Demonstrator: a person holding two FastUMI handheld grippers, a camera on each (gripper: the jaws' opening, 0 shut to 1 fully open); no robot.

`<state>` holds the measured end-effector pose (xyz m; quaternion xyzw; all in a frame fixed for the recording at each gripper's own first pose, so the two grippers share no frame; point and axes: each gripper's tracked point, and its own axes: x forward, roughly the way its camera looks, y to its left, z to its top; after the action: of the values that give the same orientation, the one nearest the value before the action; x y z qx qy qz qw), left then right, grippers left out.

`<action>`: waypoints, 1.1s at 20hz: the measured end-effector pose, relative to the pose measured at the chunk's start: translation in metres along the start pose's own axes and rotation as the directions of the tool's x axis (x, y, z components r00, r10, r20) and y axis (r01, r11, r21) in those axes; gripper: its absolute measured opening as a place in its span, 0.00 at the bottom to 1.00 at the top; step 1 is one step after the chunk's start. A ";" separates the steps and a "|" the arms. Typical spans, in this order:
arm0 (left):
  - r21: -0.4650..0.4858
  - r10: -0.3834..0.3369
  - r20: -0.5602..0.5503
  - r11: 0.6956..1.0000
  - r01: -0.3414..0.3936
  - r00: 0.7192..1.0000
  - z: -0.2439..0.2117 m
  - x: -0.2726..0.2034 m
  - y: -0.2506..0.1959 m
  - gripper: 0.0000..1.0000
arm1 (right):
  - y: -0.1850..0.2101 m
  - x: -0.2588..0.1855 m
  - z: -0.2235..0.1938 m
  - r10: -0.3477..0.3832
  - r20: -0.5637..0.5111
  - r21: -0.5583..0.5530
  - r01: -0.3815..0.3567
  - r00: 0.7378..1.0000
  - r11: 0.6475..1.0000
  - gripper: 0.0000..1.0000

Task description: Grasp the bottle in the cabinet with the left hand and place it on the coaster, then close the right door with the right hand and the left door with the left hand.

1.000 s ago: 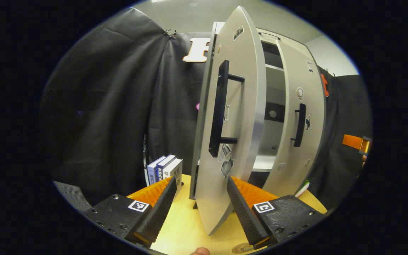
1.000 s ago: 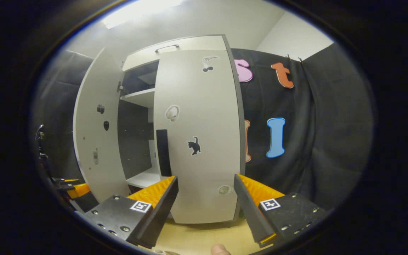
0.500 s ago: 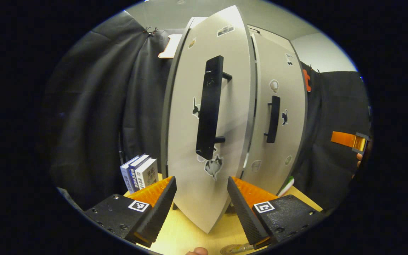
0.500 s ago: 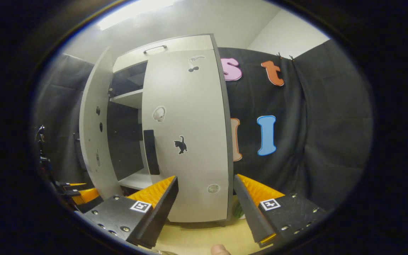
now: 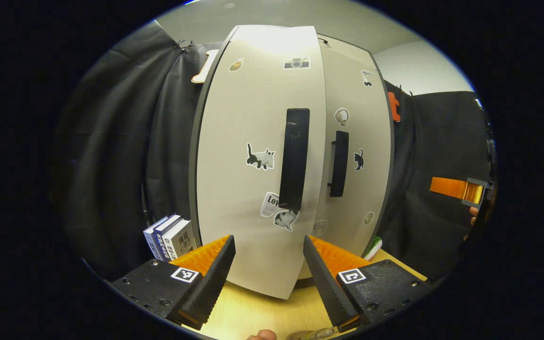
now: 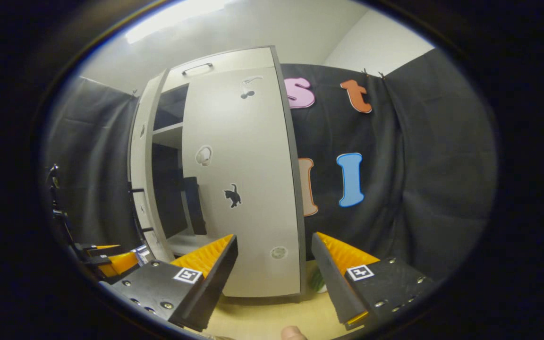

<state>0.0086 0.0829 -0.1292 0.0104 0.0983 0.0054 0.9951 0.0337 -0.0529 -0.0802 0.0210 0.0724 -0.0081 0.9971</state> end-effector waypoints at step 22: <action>-0.025 -0.012 0.079 1.000 0.014 0.997 0.076 -0.010 -0.051 0.92 | -0.021 -0.012 0.025 -0.001 0.045 -0.030 0.002 0.999 1.000 0.96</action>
<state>0.0136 0.0305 -0.0541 -0.0026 0.0592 -0.0003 0.9982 0.0248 -0.0752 -0.0550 0.0057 0.0502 -0.0083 0.9987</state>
